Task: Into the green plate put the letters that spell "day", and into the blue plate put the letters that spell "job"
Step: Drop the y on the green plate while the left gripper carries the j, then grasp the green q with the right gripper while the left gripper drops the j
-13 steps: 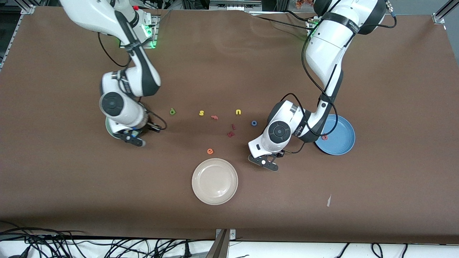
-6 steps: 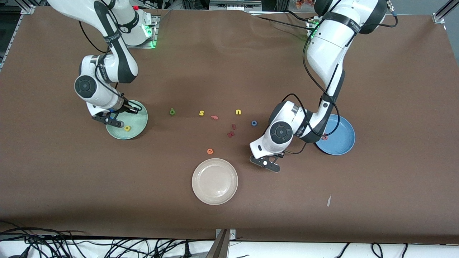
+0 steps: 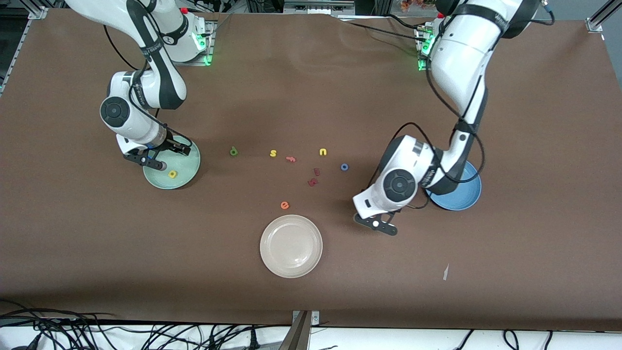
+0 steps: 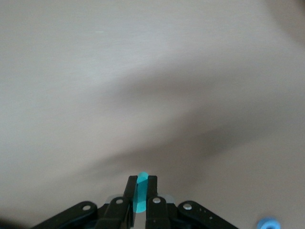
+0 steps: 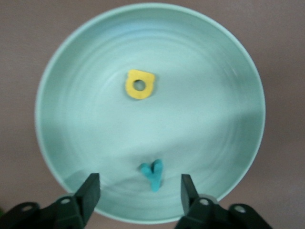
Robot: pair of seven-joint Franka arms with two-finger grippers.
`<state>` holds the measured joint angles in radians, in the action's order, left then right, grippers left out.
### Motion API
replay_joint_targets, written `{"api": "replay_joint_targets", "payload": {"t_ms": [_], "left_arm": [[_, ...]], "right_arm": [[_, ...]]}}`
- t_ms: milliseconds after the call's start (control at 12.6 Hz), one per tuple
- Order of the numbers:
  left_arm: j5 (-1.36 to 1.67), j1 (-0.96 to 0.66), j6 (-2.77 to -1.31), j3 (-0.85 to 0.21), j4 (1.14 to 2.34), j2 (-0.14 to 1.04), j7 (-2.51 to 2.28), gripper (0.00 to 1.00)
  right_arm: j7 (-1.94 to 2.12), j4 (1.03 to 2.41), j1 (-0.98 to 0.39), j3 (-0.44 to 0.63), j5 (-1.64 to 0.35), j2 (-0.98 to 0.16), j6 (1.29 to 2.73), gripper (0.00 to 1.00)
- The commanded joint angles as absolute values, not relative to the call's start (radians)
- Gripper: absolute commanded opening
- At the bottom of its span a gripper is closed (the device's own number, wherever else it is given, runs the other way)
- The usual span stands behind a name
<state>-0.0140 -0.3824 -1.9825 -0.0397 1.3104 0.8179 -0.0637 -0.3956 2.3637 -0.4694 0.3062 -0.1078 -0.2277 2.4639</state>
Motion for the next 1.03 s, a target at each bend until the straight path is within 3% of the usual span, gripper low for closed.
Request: {"api": "replay_joint_targets", "payload": {"t_ms": [0, 238, 475, 951], "left_arm": [[-0.012, -0.322, -1.967, -0.045, 1.448, 0.701, 0.044, 0.0], [-0.014, -0.259, -2.05, -0.044, 1.648, 0.563, 0.145, 0.0], [-0.047, -0.215, -2.262, -0.043, 1.905, 0.448, 0.19, 0.0], [-0.201, -0.134, -2.339, -0.044, 2.023, 0.422, 0.19, 0.0]], "right_arm": [[-0.554, 2.327, -0.482, 0.22, -0.115, -0.201, 2.427, 1.0], [-0.841, 2.286, -0.485, 0.117, -0.114, -0.271, 2.509, 0.99], [-1.02, 2.286, -0.506, 0.066, -0.114, -0.33, 2.595, 0.96], [-1.184, 2.289, -0.578, 0.064, -0.114, -0.416, 2.711, 0.92]]}}
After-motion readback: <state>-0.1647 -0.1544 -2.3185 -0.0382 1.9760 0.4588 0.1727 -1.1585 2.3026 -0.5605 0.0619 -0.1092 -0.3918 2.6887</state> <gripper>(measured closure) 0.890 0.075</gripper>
